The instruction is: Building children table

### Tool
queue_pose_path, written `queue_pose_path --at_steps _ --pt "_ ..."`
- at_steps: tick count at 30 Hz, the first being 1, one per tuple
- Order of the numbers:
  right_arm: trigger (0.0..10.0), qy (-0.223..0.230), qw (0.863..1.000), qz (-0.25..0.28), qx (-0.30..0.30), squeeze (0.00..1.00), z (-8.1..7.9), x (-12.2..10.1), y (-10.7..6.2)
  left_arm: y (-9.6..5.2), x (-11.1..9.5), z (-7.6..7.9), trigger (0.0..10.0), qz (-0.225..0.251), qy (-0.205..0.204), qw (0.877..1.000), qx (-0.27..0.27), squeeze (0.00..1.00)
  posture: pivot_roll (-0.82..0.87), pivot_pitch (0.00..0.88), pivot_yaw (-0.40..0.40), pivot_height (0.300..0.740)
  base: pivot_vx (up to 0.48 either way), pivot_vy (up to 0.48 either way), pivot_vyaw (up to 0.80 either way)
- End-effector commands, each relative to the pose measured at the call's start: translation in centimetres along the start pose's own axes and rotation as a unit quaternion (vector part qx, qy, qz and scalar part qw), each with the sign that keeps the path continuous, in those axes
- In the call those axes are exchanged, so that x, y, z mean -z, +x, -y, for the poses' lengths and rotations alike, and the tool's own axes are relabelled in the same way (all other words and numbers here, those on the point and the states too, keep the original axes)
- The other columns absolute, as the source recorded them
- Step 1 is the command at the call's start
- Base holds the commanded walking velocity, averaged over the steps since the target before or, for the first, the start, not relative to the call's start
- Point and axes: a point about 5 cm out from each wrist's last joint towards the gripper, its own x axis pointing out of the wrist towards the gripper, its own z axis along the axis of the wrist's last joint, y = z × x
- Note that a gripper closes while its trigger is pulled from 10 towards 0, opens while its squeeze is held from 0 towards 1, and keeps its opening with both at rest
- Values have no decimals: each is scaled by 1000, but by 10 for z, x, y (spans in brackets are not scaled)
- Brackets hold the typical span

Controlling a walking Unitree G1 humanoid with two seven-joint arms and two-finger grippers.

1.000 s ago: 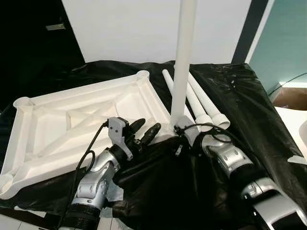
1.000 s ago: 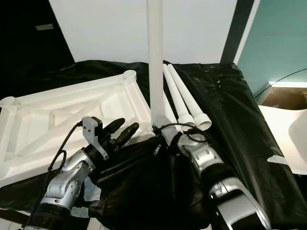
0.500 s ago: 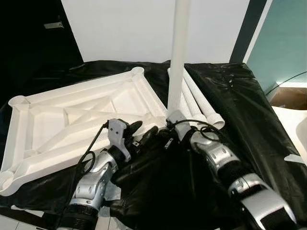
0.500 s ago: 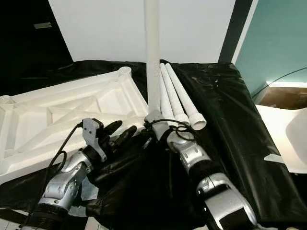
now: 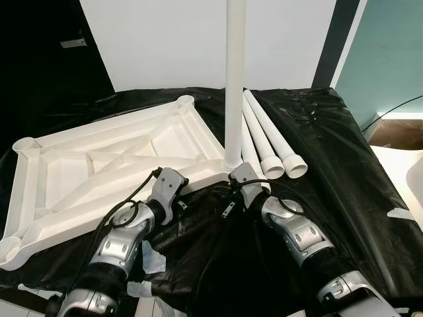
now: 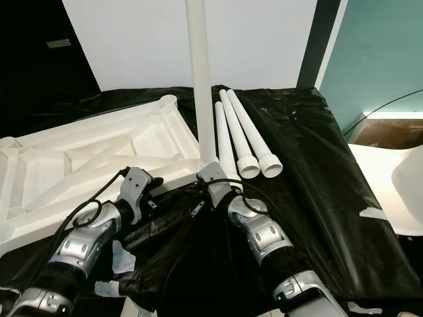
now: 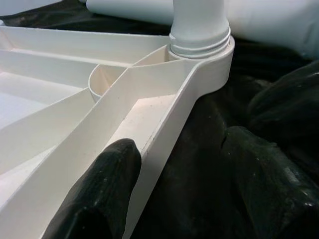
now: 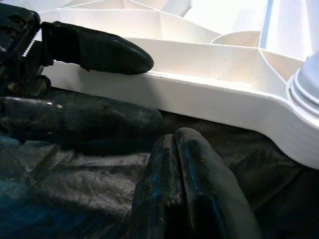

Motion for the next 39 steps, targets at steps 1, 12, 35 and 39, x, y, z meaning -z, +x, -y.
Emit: queue_pose_path --at_steps 1,12,35,39 --pt "10000 6 1000 -8 4 0 -1 2 -1 -6 26 -10 10000 -70 -13 994 -86 0 16 0 50 740 0 0 0" --pt "10000 22 995 -71 61 0 6 24 -24 -4 32 -9 10000 -90 -19 993 -78 0 22 0 42 740 0 0 0" --pt "10000 14 991 -86 104 0 14 12 -86 3 28 0 10000 -72 -14 996 -56 0 -17 0 58 740 0 0 0" --pt "10000 9 990 -98 99 0 13 12 -89 4 29 1 10000 -73 -12 996 -54 0 -21 0 58 740 0 0 0"
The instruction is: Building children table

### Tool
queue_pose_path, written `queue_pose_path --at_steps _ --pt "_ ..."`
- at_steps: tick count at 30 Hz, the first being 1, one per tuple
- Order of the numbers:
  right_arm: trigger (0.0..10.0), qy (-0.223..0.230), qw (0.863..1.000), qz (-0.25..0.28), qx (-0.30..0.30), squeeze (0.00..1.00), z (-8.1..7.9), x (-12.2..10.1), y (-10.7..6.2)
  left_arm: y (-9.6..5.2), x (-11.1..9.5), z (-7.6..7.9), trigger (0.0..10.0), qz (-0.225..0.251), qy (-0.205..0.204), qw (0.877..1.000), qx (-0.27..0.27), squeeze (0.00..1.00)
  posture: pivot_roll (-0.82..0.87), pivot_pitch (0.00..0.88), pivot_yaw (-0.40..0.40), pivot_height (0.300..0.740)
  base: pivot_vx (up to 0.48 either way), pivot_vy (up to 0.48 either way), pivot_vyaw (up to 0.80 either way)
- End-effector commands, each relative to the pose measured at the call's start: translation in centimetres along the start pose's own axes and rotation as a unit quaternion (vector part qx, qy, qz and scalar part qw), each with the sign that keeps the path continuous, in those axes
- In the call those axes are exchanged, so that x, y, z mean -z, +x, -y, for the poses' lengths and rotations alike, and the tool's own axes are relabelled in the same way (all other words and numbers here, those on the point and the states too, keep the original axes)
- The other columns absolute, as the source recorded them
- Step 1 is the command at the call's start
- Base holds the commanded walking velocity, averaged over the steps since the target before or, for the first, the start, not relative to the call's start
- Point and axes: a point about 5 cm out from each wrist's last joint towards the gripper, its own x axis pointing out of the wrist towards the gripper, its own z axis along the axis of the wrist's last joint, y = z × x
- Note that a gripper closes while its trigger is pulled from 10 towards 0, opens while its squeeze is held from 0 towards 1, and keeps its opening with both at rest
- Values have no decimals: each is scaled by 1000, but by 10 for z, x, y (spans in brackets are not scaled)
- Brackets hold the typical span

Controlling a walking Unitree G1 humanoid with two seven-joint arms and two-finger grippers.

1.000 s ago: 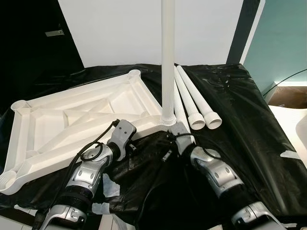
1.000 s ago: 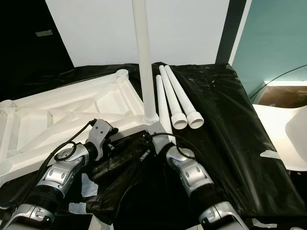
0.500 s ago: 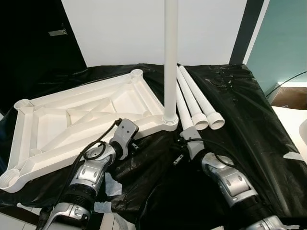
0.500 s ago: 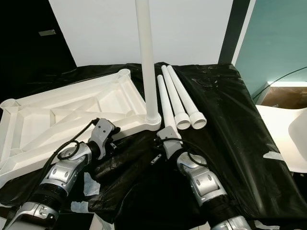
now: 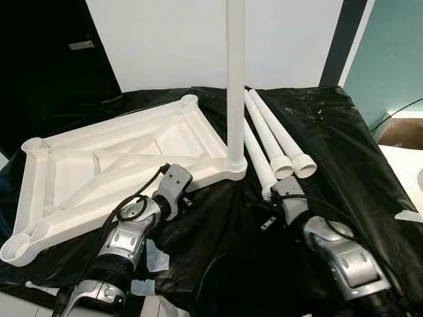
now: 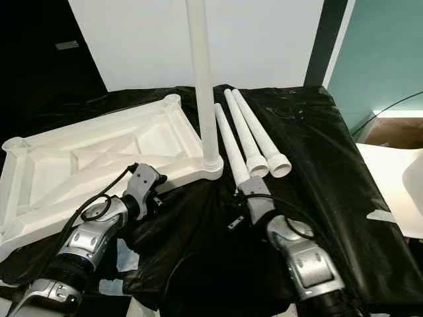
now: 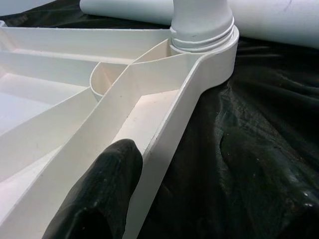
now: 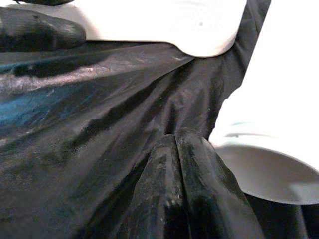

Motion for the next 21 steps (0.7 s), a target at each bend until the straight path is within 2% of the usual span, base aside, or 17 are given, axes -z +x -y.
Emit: queue_pose_path --at_steps 1,5,6,9,11,12,13,14,15,16,17,18,20,21 --pt "10000 4 1000 -5 -7 0 -3 1 -1 -5 30 -1 10000 -64 -26 996 -52 0 -21 0 58 740 0 0 0" --pt "10000 -14 1000 12 14 0 0 -5 -5 -4 32 1 10000 -71 -23 996 -48 0 -26 0 60 740 0 0 0" --pt "10000 -23 999 31 20 0 1 -14 -6 -4 36 1 10000 -89 -16 995 -48 0 -29 0 60 740 0 0 0" --pt "10000 -23 999 31 20 0 1 -14 -6 -4 36 1 10000 -89 -16 995 -48 0 -29 0 60 740 0 0 0" --pt "10000 -40 997 67 26 0 2 -36 -5 -4 45 -3 10000 -136 -5 989 -58 0 -33 0 60 740 0 0 0" --pt "10000 -40 997 67 26 0 2 -36 -5 -4 45 -3 10000 -136 -5 989 -58 0 -33 0 60 740 0 0 0" --pt "10000 -47 995 81 26 0 2 -46 -3 -2 44 -6 10000 -144 -6 987 -70 0 -31 0 59 740 0 0 0" --pt "10000 -50 995 88 25 0 1 -52 -3 0 41 -9 10000 -140 -10 987 -79 0 -29 0 59 740 0 0 0" --pt "10000 -49 994 93 21 0 -1 -56 -2 3 31 -11 10000 -105 -26 990 -91 0 -26 0 58 740 0 0 0" --pt "10000 -49 994 93 21 0 -1 -56 -2 3 31 -11 10000 -105 -26 990 -91 0 -26 0 58 740 0 0 0" --pt "10000 -49 994 94 17 0 -4 -58 -2 5 22 -14 10000 -73 -42 992 -99 0 -26 0 58 740 0 0 0" --pt "10000 -49 994 94 17 0 -4 -58 -2 5 22 -14 10000 -73 -42 992 -99 0 -26 0 58 740 0 0 0" --pt "10000 -47 994 95 12 0 -8 -59 -1 6 10 -17 10000 -34 -66 991 -107 0 -24 0 59 740 0 0 0" --pt "10000 -47 994 95 12 0 -8 -59 -1 6 10 -17 10000 -34 -66 991 -107 0 -24 0 59 740 0 0 0"
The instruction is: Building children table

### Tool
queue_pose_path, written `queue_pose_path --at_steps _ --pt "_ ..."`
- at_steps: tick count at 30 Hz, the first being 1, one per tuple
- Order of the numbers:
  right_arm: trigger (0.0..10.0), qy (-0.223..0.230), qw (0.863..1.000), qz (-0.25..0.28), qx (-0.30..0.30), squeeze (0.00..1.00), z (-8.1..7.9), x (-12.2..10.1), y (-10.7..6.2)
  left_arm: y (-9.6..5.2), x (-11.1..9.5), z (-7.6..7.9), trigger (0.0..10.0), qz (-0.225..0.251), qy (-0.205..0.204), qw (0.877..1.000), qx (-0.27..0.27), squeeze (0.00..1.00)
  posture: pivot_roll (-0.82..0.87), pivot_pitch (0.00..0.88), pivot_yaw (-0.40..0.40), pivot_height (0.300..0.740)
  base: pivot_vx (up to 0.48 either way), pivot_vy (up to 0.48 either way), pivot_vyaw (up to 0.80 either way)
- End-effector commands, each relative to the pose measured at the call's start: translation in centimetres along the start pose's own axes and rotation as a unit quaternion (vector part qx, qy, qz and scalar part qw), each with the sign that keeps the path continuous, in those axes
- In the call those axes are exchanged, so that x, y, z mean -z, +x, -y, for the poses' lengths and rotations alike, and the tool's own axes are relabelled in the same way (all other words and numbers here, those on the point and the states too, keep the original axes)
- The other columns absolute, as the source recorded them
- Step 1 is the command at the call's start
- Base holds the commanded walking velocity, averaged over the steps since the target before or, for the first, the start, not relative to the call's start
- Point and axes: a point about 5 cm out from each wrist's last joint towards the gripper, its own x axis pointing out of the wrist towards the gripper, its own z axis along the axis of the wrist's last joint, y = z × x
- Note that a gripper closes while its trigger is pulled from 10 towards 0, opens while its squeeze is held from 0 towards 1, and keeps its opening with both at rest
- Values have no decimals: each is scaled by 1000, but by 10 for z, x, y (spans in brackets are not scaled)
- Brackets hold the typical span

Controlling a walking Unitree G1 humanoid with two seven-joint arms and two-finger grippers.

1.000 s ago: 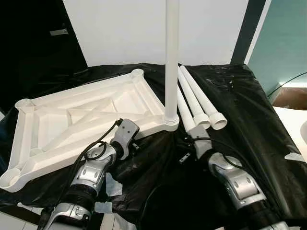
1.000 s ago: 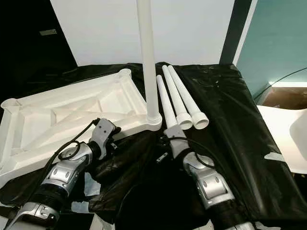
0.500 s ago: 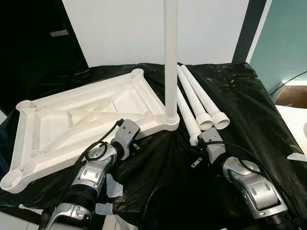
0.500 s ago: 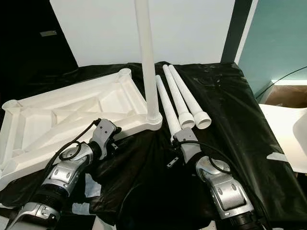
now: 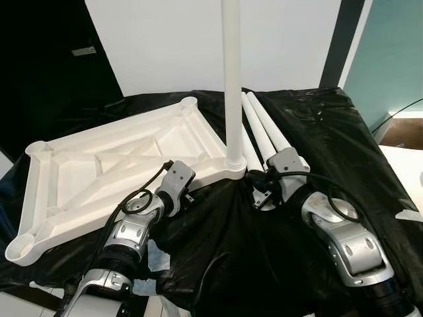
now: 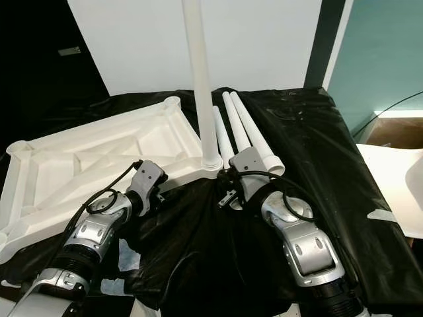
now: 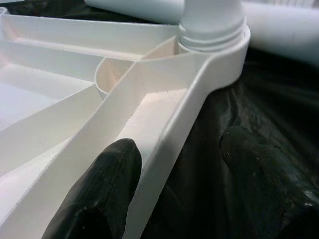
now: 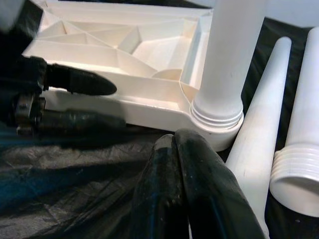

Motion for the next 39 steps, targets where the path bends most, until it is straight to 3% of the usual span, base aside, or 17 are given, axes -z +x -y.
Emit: queue_pose_path --at_steps 1,11,15,16,17,18,21,26,29,30,32,37,38,39 --pt "10000 4 1000 2 -8 0 -5 -2 1 -5 15 -11 10000 -31 -35 994 -95 0 -24 0 59 740 0 0 0" --pt "10000 0 1000 9 25 0 2 -1 -2 -3 21 -16 10000 -58 -34 991 -112 0 -34 0 63 740 0 0 0" --pt "10000 -2 998 2 71 0 11 4 -2 0 33 -14 10000 -114 -23 986 -120 0 -37 0 68 740 0 0 0" --pt "10000 -1 997 1 78 0 13 4 -3 0 38 -12 3098 -132 -26 985 -112 0 -37 0 68 740 0 0 0" --pt "10000 -1 997 1 78 0 13 4 -3 0 38 -12 3098 -132 -26 985 -112 0 -37 0 68 740 0 0 0" --pt "10000 -3 997 0 83 0 15 3 -3 1 40 -6 0 -141 -33 985 -91 0 -37 0 68 740 0 0 0" --pt "10000 -5 996 1 91 0 18 2 -3 4 39 0 0 -139 -47 987 -69 0 -44 0 75 740 0 0 0" --pt "10000 -6 996 1 93 0 18 2 -2 11 31 4 0 -118 -70 988 -77 0 -44 0 75 740 0 0 0" --pt "10000 -7 995 3 95 0 17 2 1 30 9 15 0 -48 -115 987 -98 0 -43 0 81 740 0 0 0" --pt "10000 -7 995 3 95 0 17 2 1 30 9 15 0 -48 -115 987 -98 0 -43 0 81 740 0 0 0" --pt "10000 -7 995 5 95 0 16 1 2 38 -5 19 0 -2 -125 984 -124 0 -43 0 83 740 0 0 0" --pt "10000 -8 995 6 94 0 16 1 3 40 -16 16 78 40 -141 978 -151 0 -43 0 82 740 0 0 0" --pt "10000 -9 996 6 92 0 15 1 4 38 -25 13 4510 79 -163 970 -164 0 -42 0 83 740 0 0 0" --pt "10000 -9 996 6 92 0 15 1 4 38 -25 13 4510 79 -163 970 -164 0 -42 0 83 740 0 0 0"
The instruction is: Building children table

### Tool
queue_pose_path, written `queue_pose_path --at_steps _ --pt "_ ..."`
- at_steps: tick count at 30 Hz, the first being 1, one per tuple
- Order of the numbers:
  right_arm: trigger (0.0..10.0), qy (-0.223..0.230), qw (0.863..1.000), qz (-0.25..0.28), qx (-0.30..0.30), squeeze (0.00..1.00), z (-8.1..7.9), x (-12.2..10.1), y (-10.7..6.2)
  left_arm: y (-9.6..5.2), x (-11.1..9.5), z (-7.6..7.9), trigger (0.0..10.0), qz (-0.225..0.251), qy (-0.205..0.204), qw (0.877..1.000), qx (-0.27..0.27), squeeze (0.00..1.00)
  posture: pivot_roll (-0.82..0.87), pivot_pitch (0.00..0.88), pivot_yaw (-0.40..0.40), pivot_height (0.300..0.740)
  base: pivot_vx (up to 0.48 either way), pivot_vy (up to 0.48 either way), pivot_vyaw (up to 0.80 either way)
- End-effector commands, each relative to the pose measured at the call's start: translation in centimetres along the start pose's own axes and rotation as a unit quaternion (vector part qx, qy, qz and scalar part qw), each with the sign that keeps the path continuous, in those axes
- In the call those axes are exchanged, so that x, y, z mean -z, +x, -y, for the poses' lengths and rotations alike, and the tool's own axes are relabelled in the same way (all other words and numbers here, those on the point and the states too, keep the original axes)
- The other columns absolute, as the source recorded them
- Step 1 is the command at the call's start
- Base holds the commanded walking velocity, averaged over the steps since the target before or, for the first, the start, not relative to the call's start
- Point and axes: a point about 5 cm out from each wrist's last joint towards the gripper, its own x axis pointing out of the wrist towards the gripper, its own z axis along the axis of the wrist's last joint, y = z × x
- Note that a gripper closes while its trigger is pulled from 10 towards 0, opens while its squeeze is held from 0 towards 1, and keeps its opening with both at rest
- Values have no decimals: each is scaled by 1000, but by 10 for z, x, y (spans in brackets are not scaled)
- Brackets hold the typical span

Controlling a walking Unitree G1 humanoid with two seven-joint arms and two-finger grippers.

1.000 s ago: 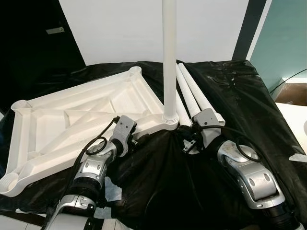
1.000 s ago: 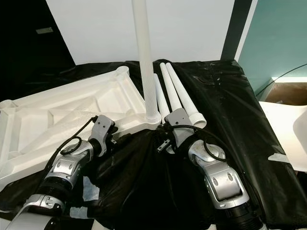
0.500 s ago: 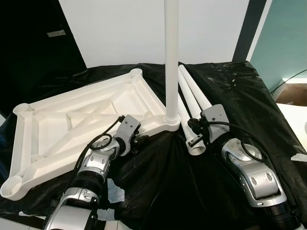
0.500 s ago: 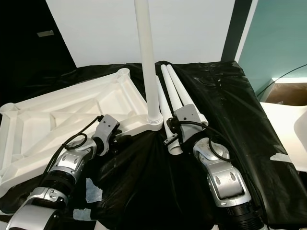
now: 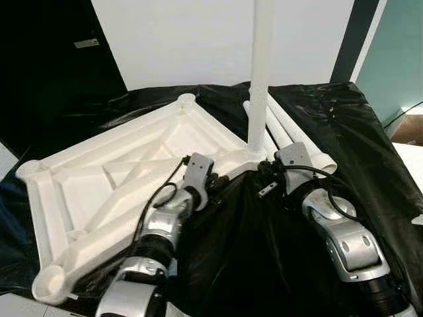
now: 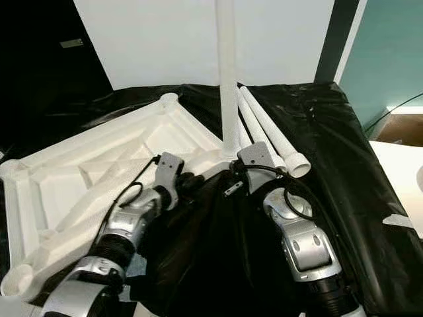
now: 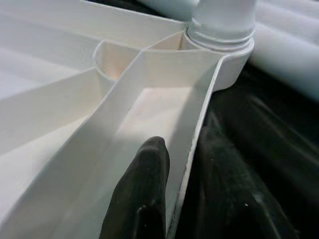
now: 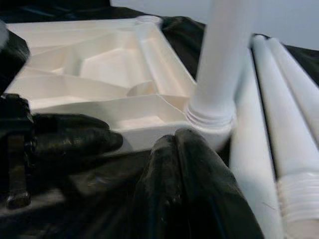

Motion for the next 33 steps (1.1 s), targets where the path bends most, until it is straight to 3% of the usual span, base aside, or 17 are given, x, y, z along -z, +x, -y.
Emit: queue_pose_path --at_steps 1,2,3,11,12,17,18,20,21,24,26,27,29,30,31,33 --pt "10000 -1 1000 -2 -6 0 -3 1 1 -4 -13 -17 6824 54 -35 992 -107 0 -39 0 83 740 0 0 0" --pt "10000 -1 1000 -2 -6 0 -3 1 1 -4 -13 -17 6824 54 -35 992 -107 0 -39 0 83 740 0 0 0" --pt "10000 -1 1000 -3 -7 0 -3 1 2 -5 -14 -17 9804 61 -32 992 -108 0 -37 0 83 740 0 0 0" --pt "10000 0 1000 -3 -12 0 -6 2 4 -11 -17 -21 10000 75 -1 993 -95 0 -27 0 84 740 0 0 0" --pt "10000 1 1000 -2 -12 0 -6 2 4 -13 -19 -22 10000 87 -6 992 -95 1000 -24 0 83 740 0 0 0" --pt "10000 1 1000 -3 -13 0 -7 2 6 -15 -18 -21 10000 97 -1 992 -85 1000 -22 0 82 740 0 0 0" --pt "10000 1 1000 -3 -15 0 -7 2 6 -15 -21 -14 10000 106 5 992 -64 506 -20 0 80 740 0 0 0" --pt "10000 1 1000 -3 -15 0 -7 2 6 -15 -21 -14 10000 106 5 992 -64 506 -20 0 80 740 0 0 0" --pt "10000 1 1000 -4 -15 0 -7 3 6 -15 -25 -8 10000 120 6 992 -37 0 -18 0 80 740 0 0 0" --pt "10000 1 1000 -6 -16 0 -8 4 6 -18 -30 -2 10000 132 9 991 -7 0 -18 0 80 740 0 0 0" --pt "10000 2 1000 -7 -17 0 -8 4 6 -19 -25 -18 10000 90 53 993 -51 0 -18 0 80 740 0 0 0" --pt "10000 2 1000 -7 -17 0 -8 4 6 -19 -25 -18 10000 90 53 993 -51 0 -18 0 80 740 0 0 0" --pt "10000 3 1000 -6 -17 0 -9 4 6 -22 -20 -39 10000 46 97 988 -112 0 -17 0 81 740 0 0 0" --pt "10000 3 1000 -6 -17 0 -9 4 6 -22 -20 -39 10000 46 97 988 -112 0 -17 0 81 740 0 0 0" --pt "10000 3 1000 -6 -18 0 -9 4 7 -26 -21 -51 10000 37 97 984 -146 0 -14 0 81 740 0 0 0" --pt "10000 3 1000 -6 -18 0 -10 4 7 -29 -22 -58 10000 34 94 981 -168 0 -14 0 81 740 0 0 0"
